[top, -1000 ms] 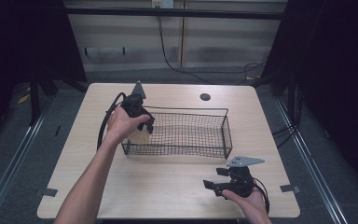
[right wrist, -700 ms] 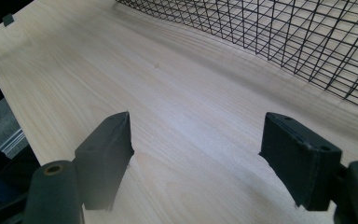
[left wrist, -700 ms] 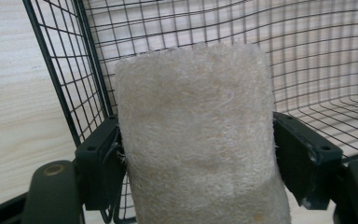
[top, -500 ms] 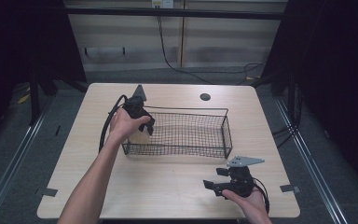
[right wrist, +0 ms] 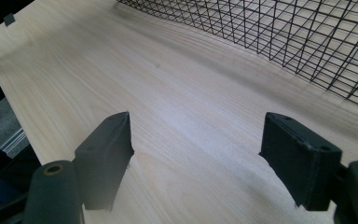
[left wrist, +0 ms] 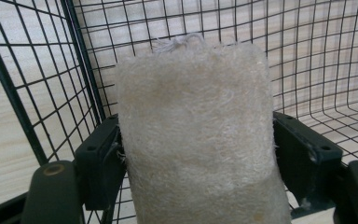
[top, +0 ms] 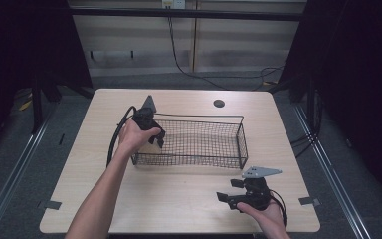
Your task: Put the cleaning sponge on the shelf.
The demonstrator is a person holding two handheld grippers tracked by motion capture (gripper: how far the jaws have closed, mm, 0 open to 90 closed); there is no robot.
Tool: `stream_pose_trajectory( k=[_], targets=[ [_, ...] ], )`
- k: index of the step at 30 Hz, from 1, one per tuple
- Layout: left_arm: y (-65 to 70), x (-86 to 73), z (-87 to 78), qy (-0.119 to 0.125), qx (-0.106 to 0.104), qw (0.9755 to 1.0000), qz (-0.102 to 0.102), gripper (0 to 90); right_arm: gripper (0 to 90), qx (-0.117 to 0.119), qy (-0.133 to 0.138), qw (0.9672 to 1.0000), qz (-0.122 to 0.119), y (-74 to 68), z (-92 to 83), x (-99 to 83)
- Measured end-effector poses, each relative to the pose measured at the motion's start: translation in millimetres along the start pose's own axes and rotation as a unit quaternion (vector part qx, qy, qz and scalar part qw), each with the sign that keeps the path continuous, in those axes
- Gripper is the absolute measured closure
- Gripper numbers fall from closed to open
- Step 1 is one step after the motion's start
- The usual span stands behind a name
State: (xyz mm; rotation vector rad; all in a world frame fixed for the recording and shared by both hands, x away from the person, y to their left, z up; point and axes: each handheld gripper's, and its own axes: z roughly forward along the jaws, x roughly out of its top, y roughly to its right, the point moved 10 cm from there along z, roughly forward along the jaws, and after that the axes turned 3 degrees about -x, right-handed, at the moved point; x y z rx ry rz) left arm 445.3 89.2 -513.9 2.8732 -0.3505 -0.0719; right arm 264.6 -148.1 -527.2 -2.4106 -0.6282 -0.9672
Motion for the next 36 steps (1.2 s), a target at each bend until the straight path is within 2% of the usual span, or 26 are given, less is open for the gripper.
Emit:
stream_pose_trajectory(
  k=[8, 17, 18, 22, 24, 31, 32, 36],
  targets=[
    [-0.7, 2.1, 5.7, 0.002, -0.005, 1.0000, 0.001, 25.3, 24.3, 0.001, -0.001, 1.0000, -0.001, -0.4, 0.2, 0.0],
    [-1.3, 1.6, 15.9, -0.008, 0.004, 1.0000, 0.003, 25.2, 24.3, 0.002, 0.000, 1.0000, -0.002, -0.6, 0.1, 0.1],
    [-1.0, 1.7, 17.0, -0.007, 0.008, 0.9999, -0.002, 25.2, 24.3, 0.002, 0.000, 1.0000, -0.002, -0.6, 0.2, 0.1],
    [0.2, 1.4, 21.0, -0.013, 0.006, 0.9999, 0.004, 25.2, 24.3, 0.003, 0.000, 1.0000, -0.003, -1.3, 0.3, 0.2],
    [-0.4, 1.9, 22.3, -0.010, 0.008, 0.9999, -0.003, 25.2, 24.3, 0.002, 0.000, 1.0000, -0.002, -0.9, 0.1, 0.0],
    [-1.4, 1.7, 22.7, -0.011, 0.015, 0.9998, 0.001, 25.2, 24.3, 0.002, 0.000, 1.0000, -0.003, -1.1, 0.1, 0.0],
    [-1.8, 1.5, 23.8, -0.011, 0.023, 0.9997, 0.005, 25.1, 24.4, 0.003, 0.000, 1.0000, -0.003, -1.1, 0.1, 0.0],
    [-2.1, 1.2, 25.0, -0.013, 0.032, 0.9994, 0.009, 25.0, 24.4, 0.003, -0.001, 1.0000, -0.002, -1.4, 0.1, -0.1]
  ],
)
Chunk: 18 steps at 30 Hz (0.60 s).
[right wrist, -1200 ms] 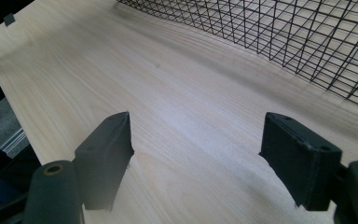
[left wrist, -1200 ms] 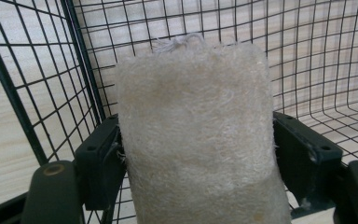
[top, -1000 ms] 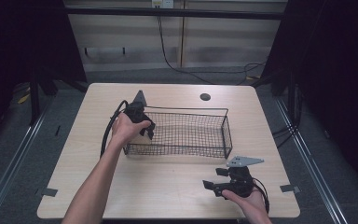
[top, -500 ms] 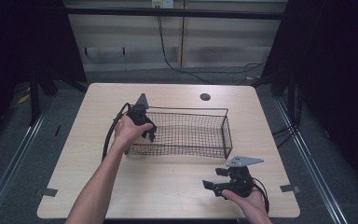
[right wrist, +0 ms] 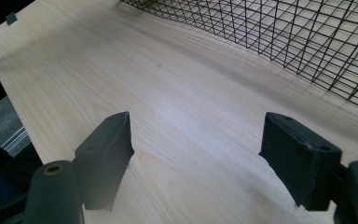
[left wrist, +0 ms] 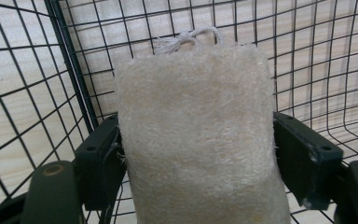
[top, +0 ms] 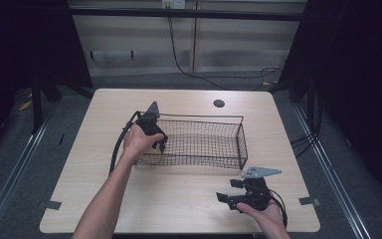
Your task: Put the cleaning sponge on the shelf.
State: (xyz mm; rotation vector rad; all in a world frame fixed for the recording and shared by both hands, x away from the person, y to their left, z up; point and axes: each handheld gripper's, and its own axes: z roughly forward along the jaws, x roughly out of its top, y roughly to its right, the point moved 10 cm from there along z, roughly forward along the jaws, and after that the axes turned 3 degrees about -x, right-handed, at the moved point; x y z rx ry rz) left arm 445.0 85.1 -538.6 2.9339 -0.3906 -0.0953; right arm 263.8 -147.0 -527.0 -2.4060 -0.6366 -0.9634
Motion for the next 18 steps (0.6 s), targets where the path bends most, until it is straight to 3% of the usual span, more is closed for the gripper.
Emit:
stream_pose_trajectory(
  k=[8, 18],
  targets=[
    [0.6, 2.1, 3.2, 0.008, 0.013, 0.9999, -0.005, 24.8, 24.3, -0.002, 0.001, 1.0000, 0.000, 0.8, -0.2, 0.2],
    [3.4, -0.2, 7.2, -0.007, 0.015, 0.9998, 0.010, 24.3, 24.4, -0.005, 0.000, 1.0000, 0.001, 1.5, -0.3, -0.2]
  ],
)
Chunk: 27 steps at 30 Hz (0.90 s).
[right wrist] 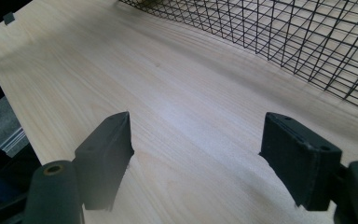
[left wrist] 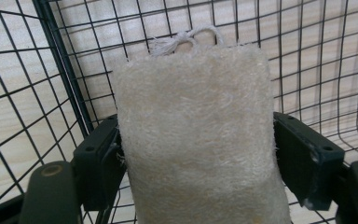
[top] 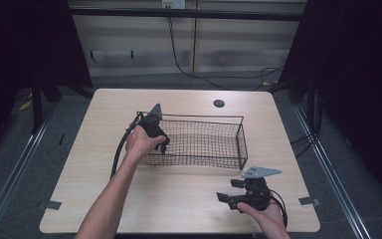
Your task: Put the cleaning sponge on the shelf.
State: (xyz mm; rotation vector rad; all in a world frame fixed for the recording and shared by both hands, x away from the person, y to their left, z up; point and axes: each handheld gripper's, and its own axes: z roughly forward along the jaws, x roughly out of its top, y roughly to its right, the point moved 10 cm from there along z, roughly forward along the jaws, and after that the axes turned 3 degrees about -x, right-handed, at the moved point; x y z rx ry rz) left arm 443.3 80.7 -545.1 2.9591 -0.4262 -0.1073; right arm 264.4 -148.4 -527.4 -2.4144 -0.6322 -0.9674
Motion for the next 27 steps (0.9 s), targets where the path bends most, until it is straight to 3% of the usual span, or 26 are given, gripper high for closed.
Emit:
stream_pose_trajectory(
  k=[4, 10, 14, 27],
  targets=[
    [-0.9, 0.3, -0.9, -0.003, 0.000, 1.0000, 0.002, 24.0, 24.3, -0.001, 0.000, 1.0000, 0.001, 0.1, -0.2, 0.0],
    [0.8, -0.5, -3.0, -0.011, -0.021, 0.9997, 0.003, 23.2, 24.4, -0.001, 0.000, 1.0000, 0.001, 0.5, 0.0, 0.0],
    [2.8, -0.1, -5.6, -0.004, -0.032, 0.9995, 0.001, 16.9, 24.3, 0.000, 0.000, 1.0000, 0.000, -0.2, 0.0, -0.1],
    [2.7, 0.0, -22.6, 0.027, -0.045, 0.9986, 0.007, 17.7, 24.3, 0.001, -0.001, 1.0000, -0.001, -0.2, 0.6, -0.1]
  ],
)
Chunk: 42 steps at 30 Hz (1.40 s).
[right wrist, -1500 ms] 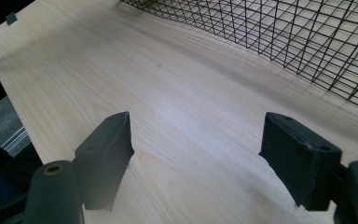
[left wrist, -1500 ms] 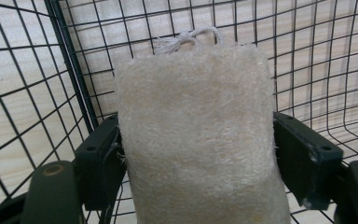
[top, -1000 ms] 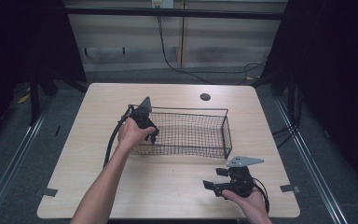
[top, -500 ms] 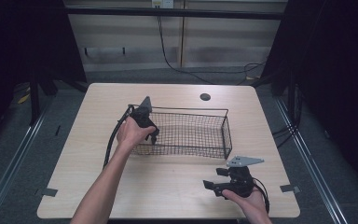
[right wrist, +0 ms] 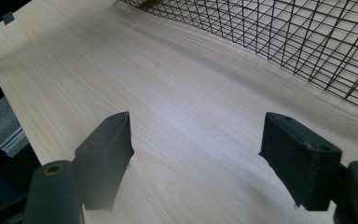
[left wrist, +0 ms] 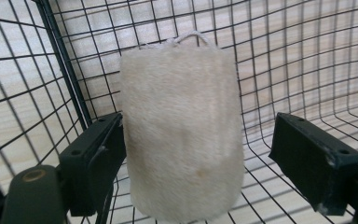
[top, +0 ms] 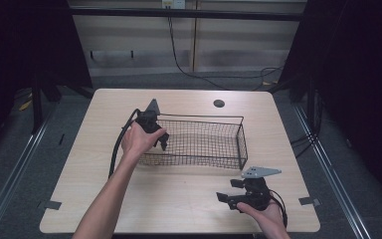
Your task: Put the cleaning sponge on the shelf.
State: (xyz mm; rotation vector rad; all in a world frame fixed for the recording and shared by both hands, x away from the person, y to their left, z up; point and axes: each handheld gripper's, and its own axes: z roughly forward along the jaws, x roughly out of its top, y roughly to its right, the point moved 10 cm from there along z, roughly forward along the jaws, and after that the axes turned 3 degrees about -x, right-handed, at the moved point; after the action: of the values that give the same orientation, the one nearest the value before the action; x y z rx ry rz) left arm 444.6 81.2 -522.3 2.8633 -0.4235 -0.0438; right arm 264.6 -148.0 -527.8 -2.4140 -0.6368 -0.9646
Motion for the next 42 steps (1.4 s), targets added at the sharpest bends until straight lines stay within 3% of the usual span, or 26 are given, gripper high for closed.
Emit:
stream_pose_trajectory(
  k=[7, 15, 16, 21, 24, 25, 26, 27, 28, 29, 30, 31, 32, 34, 36, 37, 39, 42],
  targets=[
    [-0.4, -1.8, -13.9, 0.016, -0.017, 0.9996, 0.015, 17.7, 24.3, -0.001, 0.000, 1.0000, 0.002, -0.3, -0.2, 0.1],
    [4.5, -4.8, -32.9, 0.058, -0.057, 0.9962, 0.031, 19.8, 24.3, 0.000, 0.000, 1.0000, 0.000, 0.1, -0.1, 0.2],
    [6.5, -5.0, -39.8, 0.074, -0.071, 0.9939, 0.041, 19.8, 24.3, -0.001, 0.000, 1.0000, -0.001, -0.1, -0.1, 0.2],
    [7.8, -9.3, -52.4, 0.103, -0.103, 0.9869, 0.068, 18.9, 24.4, -0.001, 0.001, 1.0000, 0.001, -0.3, -0.3, 0.2],
    [9.0, -12.4, -60.5, 0.119, -0.114, 0.9827, 0.085, 20.1, 24.3, -0.001, -0.001, 1.0000, -0.001, 0.1, 0.1, 0.1],
    [9.0, -12.4, -60.5, 0.119, -0.114, 0.9827, 0.085, 20.1, 24.3, -0.001, -0.001, 1.0000, -0.001, 0.1, 0.1, 0.1],
    [13.1, -14.6, -65.7, 0.132, -0.132, 0.9781, 0.093, 20.0, 24.3, -0.001, 0.001, 1.0000, -0.001, 0.1, 0.5, 0.5],
    [13.1, -14.6, -65.7, 0.132, -0.132, 0.9781, 0.093, 19.9, 24.3, -0.001, 0.001, 1.0000, -0.001, 0.1, 0.5, 0.5],
    [15.0, -17.6, -69.9, 0.139, -0.142, 0.9742, 0.108, 19.3, 24.3, -0.002, 0.000, 1.0000, 0.000, 0.3, 0.2, 0.2],
    [15.0, -17.6, -69.9, 0.139, -0.142, 0.9742, 0.108, 18.0, 24.3, -0.002, -0.001, 1.0000, 0.000, 0.4, 0.1, 0.2],
    [15.3, -21.8, -73.7, 0.139, -0.152, 0.9702, 0.128, 16.8, 24.3, -0.002, 0.000, 1.0000, 0.001, 0.2, 0.0, 0.2],
    [15.7, -24.1, -75.7, 0.141, -0.159, 0.9684, 0.131, 17.0, 24.3, -0.002, 0.001, 1.0000, 0.002, 0.0, -0.2, 0.3],
    [14.0, -25.9, -77.2, 0.143, -0.161, 0.9671, 0.135, 17.5, 24.4, -0.002, 0.001, 1.0000, 0.002, 0.0, -0.5, 0.2],
    [9.9, -30.0, -79.5, 0.145, -0.154, 0.9675, 0.139, 19.0, 24.3, -0.002, 0.001, 1.0000, 0.003, 0.5, -0.4, 0.1],
    [8.6, -33.8, -83.3, 0.152, -0.157, 0.9649, 0.145, 21.8, 24.3, -0.003, 0.000, 1.0000, 0.001, 1.1, -0.1, 0.2],
    [8.7, -35.7, -85.7, 0.159, -0.161, 0.9616, 0.156, 21.8, 24.3, -0.003, 0.000, 1.0000, 0.001, 1.0, 0.0, 0.2],
    [8.5, -38.4, -88.9, 0.166, -0.158, 0.9594, 0.165, 22.3, 24.3, -0.003, 0.000, 1.0000, 0.002, 0.5, 0.2, 0.3],
    [11.1, -41.8, -94.7, 0.196, -0.164, 0.9515, 0.171, 23.4, 24.3, -0.003, 0.000, 1.0000, 0.001, 1.0, 0.1, 0.3]
  ],
)
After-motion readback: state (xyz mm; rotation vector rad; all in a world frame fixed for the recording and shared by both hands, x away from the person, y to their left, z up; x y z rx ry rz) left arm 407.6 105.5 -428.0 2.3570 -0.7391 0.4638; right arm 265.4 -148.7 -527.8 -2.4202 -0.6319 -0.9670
